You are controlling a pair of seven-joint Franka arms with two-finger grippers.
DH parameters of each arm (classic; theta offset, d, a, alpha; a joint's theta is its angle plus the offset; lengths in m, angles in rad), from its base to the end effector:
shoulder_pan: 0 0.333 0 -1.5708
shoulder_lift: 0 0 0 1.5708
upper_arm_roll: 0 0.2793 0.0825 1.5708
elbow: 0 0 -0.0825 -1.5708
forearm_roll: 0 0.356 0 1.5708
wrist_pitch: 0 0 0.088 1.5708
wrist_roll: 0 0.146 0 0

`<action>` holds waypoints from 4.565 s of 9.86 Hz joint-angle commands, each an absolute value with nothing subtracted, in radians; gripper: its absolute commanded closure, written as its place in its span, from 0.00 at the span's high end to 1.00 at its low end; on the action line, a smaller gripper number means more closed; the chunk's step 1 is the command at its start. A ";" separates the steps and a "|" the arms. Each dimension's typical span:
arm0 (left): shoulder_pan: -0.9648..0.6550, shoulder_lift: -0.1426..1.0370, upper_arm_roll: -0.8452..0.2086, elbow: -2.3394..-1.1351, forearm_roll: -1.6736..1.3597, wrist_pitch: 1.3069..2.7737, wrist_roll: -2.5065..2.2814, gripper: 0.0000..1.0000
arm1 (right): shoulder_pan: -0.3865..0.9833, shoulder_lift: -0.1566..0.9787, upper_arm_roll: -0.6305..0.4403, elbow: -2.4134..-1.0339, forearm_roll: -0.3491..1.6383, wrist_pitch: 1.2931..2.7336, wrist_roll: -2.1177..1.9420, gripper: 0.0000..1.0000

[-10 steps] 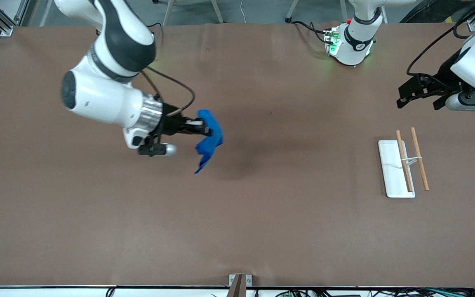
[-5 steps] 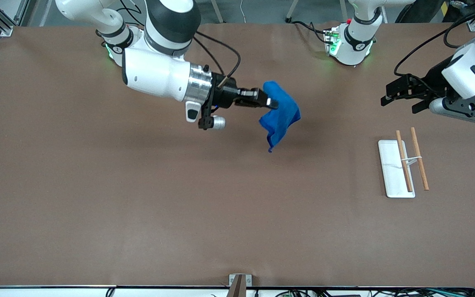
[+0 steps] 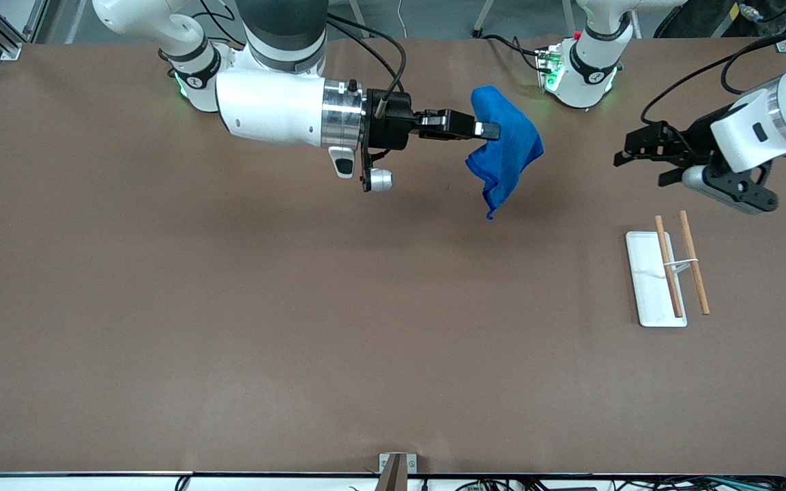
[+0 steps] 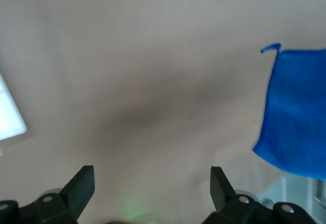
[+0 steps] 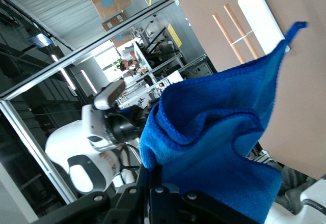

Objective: Right arm passes towel to left arm to hang
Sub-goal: 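Hold the towel out with the right gripper while the left gripper reaches it, then grasp the towel with the left gripper beside the right gripper, then open the right gripper and withdraw while the left gripper carries the towel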

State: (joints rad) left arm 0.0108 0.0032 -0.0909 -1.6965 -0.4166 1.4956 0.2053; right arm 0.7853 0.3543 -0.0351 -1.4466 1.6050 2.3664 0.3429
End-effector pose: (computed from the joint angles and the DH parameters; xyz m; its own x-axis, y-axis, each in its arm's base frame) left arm 0.4988 -0.1018 0.5002 0.9497 -0.2931 -0.1103 -0.2195 -0.8742 0.4331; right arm 0.4836 0.5098 0.5286 0.8645 -0.1042 -0.4917 -0.5014 -0.1107 -0.8581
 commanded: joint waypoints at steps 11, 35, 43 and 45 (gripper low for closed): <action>0.090 0.314 -0.101 -1.818 -1.121 1.132 0.377 1.00 | 0.853 0.448 -0.048 -1.325 1.764 2.465 0.336 0.01; 0.120 0.325 -0.084 -1.451 -0.651 1.238 0.371 0.00 | 0.580 0.272 -0.100 -1.583 0.586 2.093 0.406 1.00; 0.127 0.226 -0.087 -1.540 -0.221 1.540 0.311 0.00 | 0.100 0.121 -0.101 -1.563 0.046 1.840 0.107 1.00; 0.129 0.200 -0.087 -1.613 -0.173 1.633 0.267 0.00 | 0.003 0.056 -0.107 -1.551 0.041 1.728 -0.004 1.00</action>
State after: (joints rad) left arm 0.1282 0.2371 -0.0856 -1.5128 -0.2060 1.5597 0.2888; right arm 0.0496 0.1213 -0.1270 -1.5278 0.0605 1.7796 0.0290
